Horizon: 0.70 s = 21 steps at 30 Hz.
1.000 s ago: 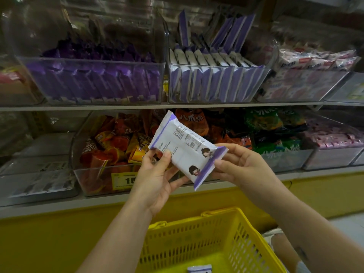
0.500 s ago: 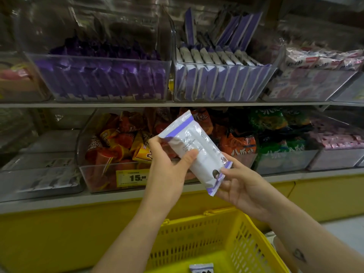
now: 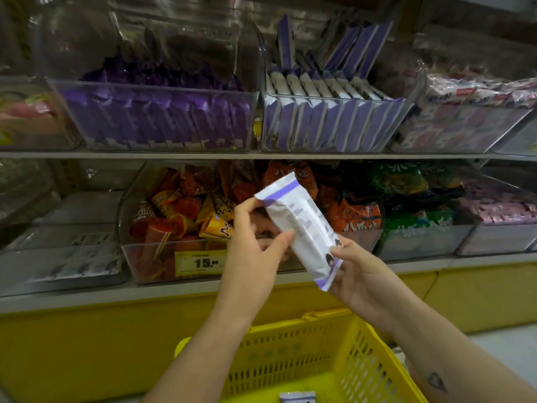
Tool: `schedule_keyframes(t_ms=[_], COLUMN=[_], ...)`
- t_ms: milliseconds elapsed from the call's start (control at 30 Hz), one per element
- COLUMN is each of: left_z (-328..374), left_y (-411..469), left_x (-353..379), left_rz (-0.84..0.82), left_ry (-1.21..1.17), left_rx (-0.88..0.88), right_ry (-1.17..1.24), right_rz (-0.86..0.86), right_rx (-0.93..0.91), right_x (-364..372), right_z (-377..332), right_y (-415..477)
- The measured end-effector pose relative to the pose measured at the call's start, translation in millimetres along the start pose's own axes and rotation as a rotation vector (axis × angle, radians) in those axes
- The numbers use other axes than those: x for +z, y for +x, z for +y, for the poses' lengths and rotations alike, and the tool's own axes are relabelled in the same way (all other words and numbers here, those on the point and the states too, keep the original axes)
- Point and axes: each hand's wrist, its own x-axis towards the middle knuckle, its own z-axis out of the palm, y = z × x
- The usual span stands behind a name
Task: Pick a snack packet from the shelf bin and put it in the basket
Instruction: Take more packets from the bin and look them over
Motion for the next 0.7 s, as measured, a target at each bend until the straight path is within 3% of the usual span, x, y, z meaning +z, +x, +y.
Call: schedule_keyframes(t_ms=[133,200,300,533,700], left_z=[-4.6,-4.5,-4.5,-5.7,-6.5], left_y=[4.6,4.7,1.9,0.8,0.4], left_x=[-3.0,-1.8,0.6,-3.6,-2.0], left_rz=[0.104,0.056,-0.032,-0.156,-0.149], left_ry=[-0.051,-0.051,0.000,0.137,0.288], left_rx=[-0.138,-0.190,-0.221,-0.250,-0.260], right_ry=[-0.230,-0.477,-0.699,-0.623,-0.726], right_rz=[0.122,0.170,0.096,0.036,0.005], right_rx=[-0.226,-0.336,-0.426,-0.442,-0.472], right_x=[13.7,19.5,26.0,31.3,32.2], right_z=[-3.9,-5.1,-6.9,-11.8,-6.7], right_y=[-1.8,-4.3,-7.2,-3.9,-3.6])
